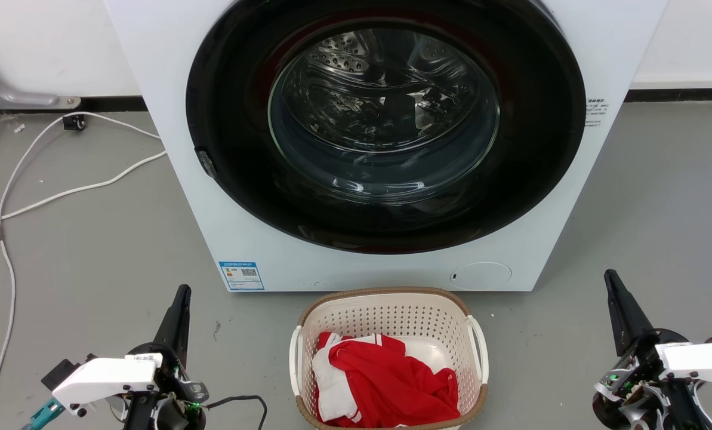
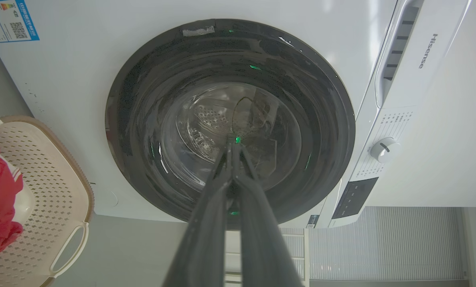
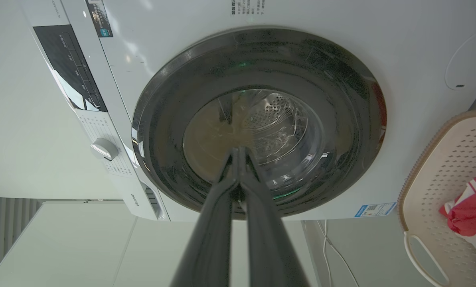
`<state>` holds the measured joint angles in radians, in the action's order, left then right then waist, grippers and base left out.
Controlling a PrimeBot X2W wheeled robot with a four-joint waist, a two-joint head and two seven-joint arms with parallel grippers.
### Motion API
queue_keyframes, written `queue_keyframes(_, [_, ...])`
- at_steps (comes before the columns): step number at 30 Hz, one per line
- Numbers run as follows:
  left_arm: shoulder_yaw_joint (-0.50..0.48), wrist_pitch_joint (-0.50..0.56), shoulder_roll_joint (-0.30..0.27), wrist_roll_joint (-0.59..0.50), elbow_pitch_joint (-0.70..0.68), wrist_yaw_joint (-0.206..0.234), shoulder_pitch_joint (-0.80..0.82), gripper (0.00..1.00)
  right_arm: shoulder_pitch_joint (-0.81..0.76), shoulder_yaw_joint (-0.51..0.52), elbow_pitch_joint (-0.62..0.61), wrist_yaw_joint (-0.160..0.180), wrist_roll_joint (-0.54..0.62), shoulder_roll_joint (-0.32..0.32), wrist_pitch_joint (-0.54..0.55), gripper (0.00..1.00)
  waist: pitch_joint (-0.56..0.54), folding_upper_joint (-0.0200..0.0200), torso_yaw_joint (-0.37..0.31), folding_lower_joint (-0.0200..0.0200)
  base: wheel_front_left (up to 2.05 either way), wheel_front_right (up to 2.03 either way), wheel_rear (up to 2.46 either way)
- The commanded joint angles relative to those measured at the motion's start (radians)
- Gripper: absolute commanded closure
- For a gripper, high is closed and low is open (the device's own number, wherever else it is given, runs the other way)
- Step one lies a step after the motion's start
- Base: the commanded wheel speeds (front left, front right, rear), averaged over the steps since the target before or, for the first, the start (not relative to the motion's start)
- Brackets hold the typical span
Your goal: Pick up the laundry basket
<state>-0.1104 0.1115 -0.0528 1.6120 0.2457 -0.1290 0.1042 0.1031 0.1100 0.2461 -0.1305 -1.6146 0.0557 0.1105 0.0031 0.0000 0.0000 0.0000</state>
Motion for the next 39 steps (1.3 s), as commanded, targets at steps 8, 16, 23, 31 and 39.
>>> queue_keyframes(8, [-0.004,0.001,0.001,-0.005,0.001,-0.003,0.009,1.0,0.011,0.002,0.001,0.0,0.005,-0.004,0.002,1.0,0.0,0.0,0.0,0.0,0.0,0.0,0.0])
queue_keyframes(16, [-0.004,0.002,0.001,-0.005,0.001,-0.003,0.009,1.0,0.012,0.003,0.002,0.0,0.005,-0.005,0.002,1.0,0.0,0.0,0.0,0.0,0.0,0.0,0.0])
queue_keyframes(23, [-0.001,0.0,0.001,0.0,0.0,0.0,0.0,0.0,0.0,0.001,0.0,0.0,0.004,-0.001,0.0,0.0,0.0,0.0,0.0,0.0,0.0,0.0,0.0])
queue_keyframes(31, [0.037,-0.032,0.002,-0.011,0.009,0.001,-0.01,0.0,-0.022,-0.019,-0.01,0.0,0.015,-0.002,-0.028,0.0,-0.002,0.0,0.001,0.0,0.0,0.0,0.0])
queue_keyframes(39, [0.06,-0.072,0.002,-0.081,0.002,0.0,-0.008,0.0,-0.036,-0.046,-0.026,0.0,0.067,0.008,-0.071,0.0,-0.005,0.0,0.003,0.0,0.0,0.0,0.0])
